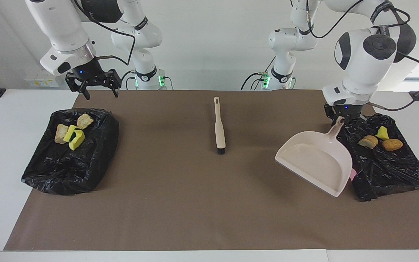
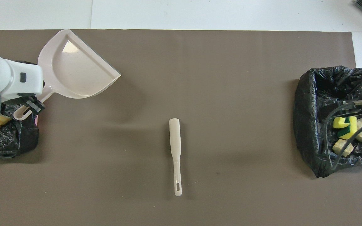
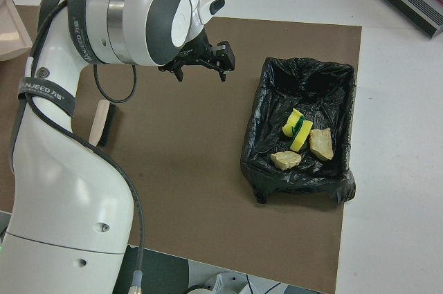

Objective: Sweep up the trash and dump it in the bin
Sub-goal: 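Lift the emptied dustpan out of the bin with the left gripper, then place the dustpan onto the brush handle with the left gripper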

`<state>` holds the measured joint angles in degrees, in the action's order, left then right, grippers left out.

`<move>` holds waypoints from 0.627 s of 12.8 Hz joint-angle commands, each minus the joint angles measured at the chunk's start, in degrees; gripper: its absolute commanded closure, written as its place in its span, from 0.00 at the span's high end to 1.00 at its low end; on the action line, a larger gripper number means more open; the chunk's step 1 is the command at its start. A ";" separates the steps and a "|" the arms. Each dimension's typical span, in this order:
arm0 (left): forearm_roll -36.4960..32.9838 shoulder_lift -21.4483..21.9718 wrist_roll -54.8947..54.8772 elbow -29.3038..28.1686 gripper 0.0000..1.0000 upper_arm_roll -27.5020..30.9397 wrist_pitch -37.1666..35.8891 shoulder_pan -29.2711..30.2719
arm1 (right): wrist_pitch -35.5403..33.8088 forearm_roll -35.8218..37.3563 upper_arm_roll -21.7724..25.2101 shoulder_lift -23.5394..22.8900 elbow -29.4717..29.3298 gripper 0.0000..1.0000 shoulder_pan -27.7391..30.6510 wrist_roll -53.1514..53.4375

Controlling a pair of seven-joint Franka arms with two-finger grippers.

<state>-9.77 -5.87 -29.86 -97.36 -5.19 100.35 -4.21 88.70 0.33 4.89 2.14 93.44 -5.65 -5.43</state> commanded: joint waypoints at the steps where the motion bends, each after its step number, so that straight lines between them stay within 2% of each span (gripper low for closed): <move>1: 4.57 -5.70 13.11 6.99 0.00 -3.76 -3.58 0.34 | -0.02 -0.16 -0.06 0.76 0.87 1.00 0.11 0.60; 3: 4.06 -13.43 27.60 14.54 0.00 -9.89 -5.60 0.17 | 0.16 0.55 0.55 0.59 0.78 1.00 0.55 0.25; 6: 2.66 -19.68 43.52 20.43 0.00 -15.18 -4.55 -1.06 | -1.15 -0.51 0.47 0.24 -0.18 1.00 2.13 1.30; 8: 2.04 -26.26 55.04 27.10 0.00 -17.38 -2.71 -3.51 | -6.93 -3.74 0.47 -0.81 -4.21 1.00 2.22 5.76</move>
<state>-6.51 -25.30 16.95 -79.30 -21.46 98.24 -5.40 86.43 -0.99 5.69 2.12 92.77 -3.86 -3.32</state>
